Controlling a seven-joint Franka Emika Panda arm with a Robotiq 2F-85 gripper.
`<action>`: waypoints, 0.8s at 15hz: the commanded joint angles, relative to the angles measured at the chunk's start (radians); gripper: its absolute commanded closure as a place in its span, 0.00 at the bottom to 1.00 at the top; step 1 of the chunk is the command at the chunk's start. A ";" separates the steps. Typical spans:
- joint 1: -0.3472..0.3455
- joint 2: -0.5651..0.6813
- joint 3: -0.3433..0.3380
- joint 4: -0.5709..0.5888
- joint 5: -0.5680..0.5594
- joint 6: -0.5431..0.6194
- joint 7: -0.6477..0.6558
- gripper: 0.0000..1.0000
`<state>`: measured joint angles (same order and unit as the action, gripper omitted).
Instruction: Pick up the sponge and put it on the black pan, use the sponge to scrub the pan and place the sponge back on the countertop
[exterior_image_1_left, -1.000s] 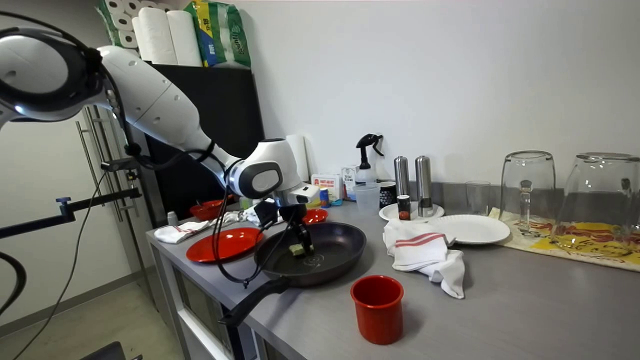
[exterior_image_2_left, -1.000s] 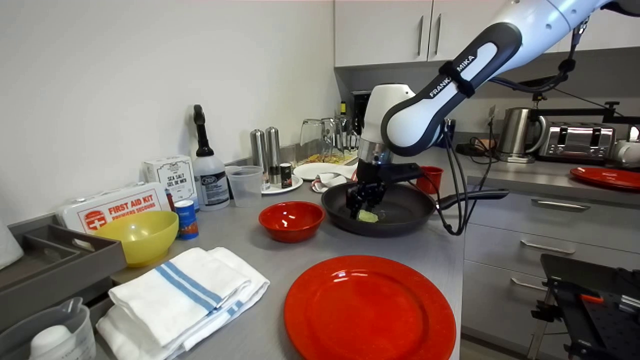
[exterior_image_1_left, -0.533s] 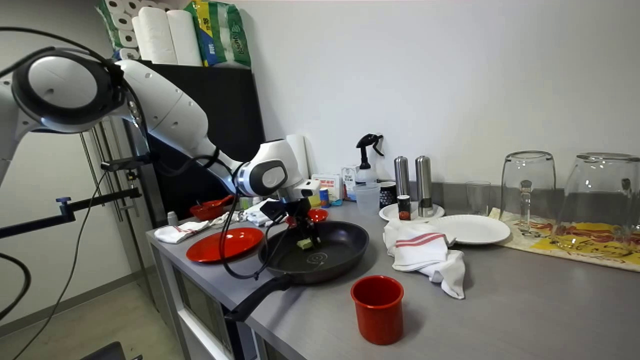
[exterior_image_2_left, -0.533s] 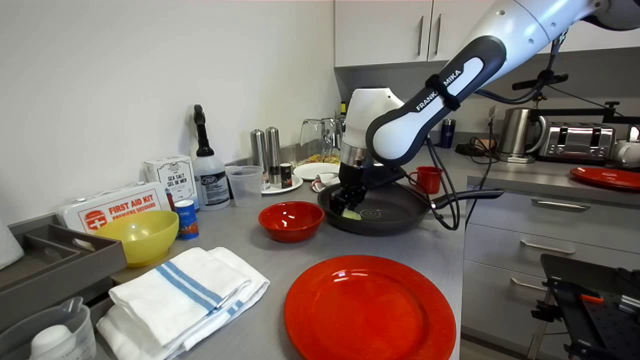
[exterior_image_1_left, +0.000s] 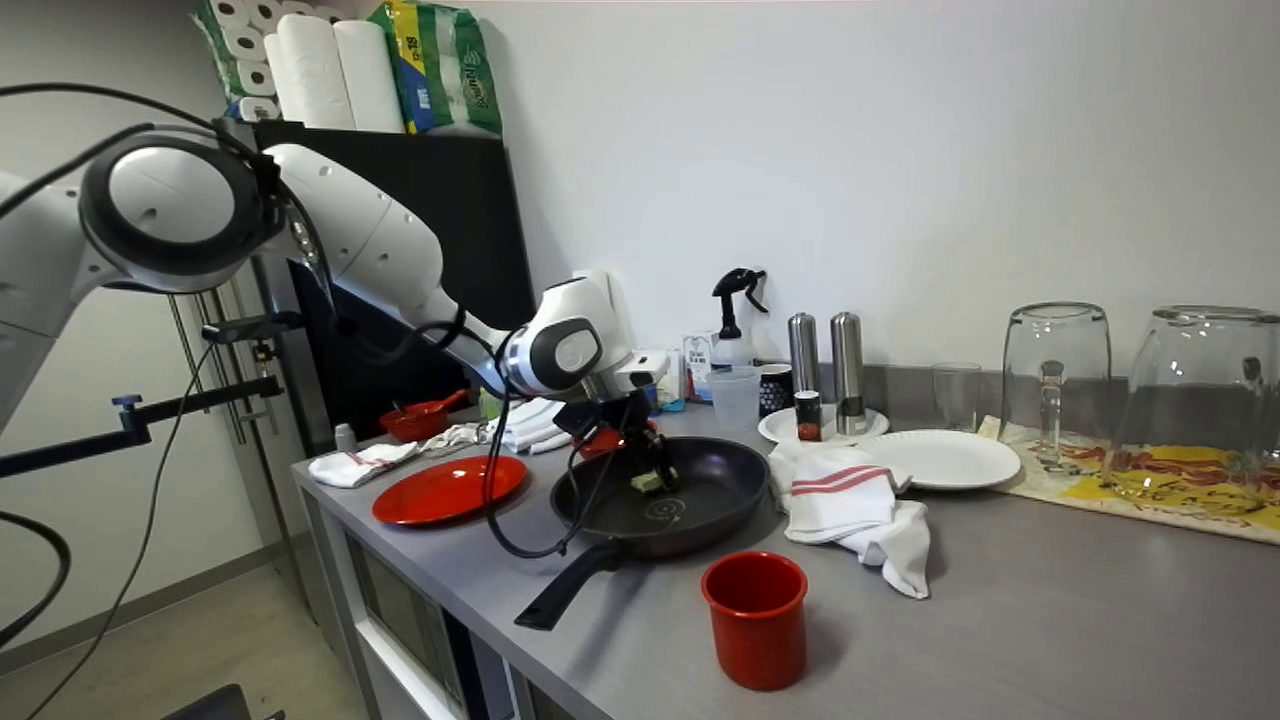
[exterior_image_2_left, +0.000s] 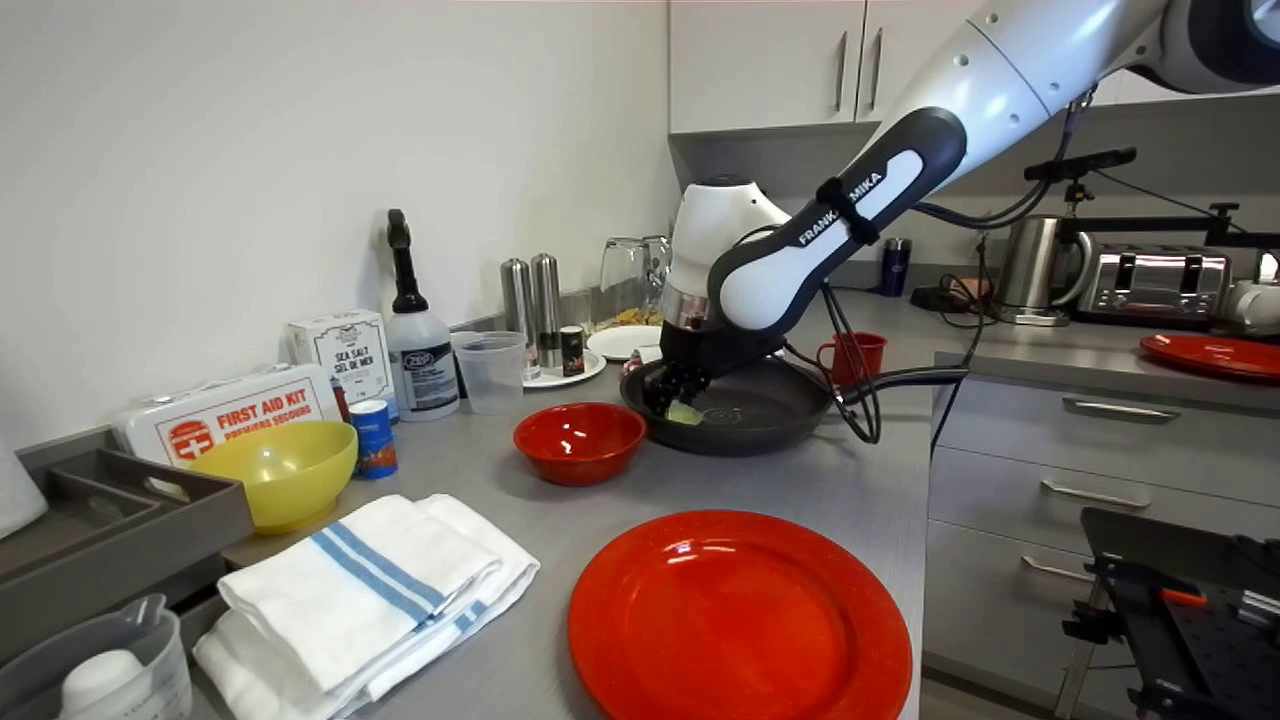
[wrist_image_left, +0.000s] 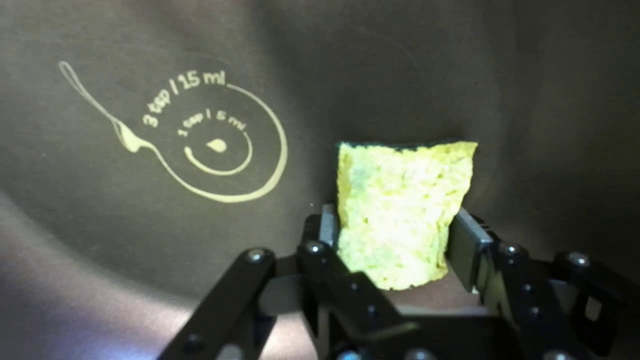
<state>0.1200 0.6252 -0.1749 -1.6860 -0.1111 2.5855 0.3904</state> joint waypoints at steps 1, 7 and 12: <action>0.008 0.064 -0.021 0.058 -0.013 -0.002 0.032 0.72; 0.000 0.031 -0.005 0.018 0.018 -0.040 0.042 0.72; -0.027 -0.013 0.021 -0.017 0.086 -0.101 0.066 0.72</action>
<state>0.1108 0.6302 -0.1765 -1.6639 -0.0729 2.5356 0.4363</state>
